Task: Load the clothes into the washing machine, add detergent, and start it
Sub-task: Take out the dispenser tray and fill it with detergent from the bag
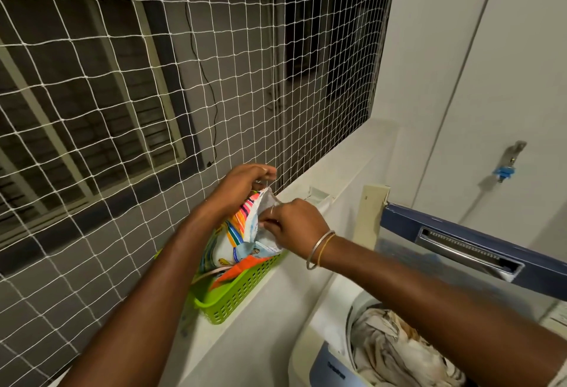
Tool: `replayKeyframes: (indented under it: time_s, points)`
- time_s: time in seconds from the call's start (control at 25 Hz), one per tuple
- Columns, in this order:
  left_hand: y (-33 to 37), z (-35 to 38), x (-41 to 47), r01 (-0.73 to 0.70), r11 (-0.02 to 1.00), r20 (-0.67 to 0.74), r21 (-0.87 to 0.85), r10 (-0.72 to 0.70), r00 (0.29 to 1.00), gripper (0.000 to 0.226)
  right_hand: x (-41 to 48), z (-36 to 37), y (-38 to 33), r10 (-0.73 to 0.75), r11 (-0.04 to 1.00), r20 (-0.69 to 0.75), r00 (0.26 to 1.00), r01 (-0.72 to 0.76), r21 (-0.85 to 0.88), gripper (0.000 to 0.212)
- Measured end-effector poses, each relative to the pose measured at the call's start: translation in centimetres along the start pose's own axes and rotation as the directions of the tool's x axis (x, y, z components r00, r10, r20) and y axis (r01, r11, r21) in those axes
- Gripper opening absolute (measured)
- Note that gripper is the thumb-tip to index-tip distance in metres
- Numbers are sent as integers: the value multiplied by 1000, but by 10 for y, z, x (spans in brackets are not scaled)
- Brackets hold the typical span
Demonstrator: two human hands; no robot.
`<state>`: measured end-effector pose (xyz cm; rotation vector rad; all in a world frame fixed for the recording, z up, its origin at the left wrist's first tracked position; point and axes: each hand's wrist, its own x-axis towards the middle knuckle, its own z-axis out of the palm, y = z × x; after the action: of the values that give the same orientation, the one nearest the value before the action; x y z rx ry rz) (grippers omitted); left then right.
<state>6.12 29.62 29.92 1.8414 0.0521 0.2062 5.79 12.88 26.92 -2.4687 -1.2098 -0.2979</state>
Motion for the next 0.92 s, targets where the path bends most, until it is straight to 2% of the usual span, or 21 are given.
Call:
replayKeyframes:
  time_s: [0.08,0.24,0.4,0.48,0.56,0.64,0.92]
  points:
    - [0,1,0,-5,1000,-2,8,5,1000,34,-2,8,-6,-13,999,20,1000,14,-35,23]
    - [1,0,-2,-6,1000,3,18,6,1000,33,7,13,-11,99,983,29,995,-102,155,20]
    - [4,-1,-4,9,1000,9,21,-9,1000,32,9,2,-4,259,884,88,962,-273,379,17]
    - [7,-1,-6,11,1000,12,21,-11,1000,32,8,-5,0,351,754,144,925,-371,543,13]
    - [10,0,-7,17,1000,11,22,-18,1000,33,7,-14,4,416,550,253,873,-463,695,9]
    - [11,0,-7,28,999,7,15,-28,1000,34,5,-24,10,433,467,270,860,-470,749,10]
    - [19,8,3,67,998,16,-8,-67,998,33,1,-51,29,437,454,206,875,-413,789,8]
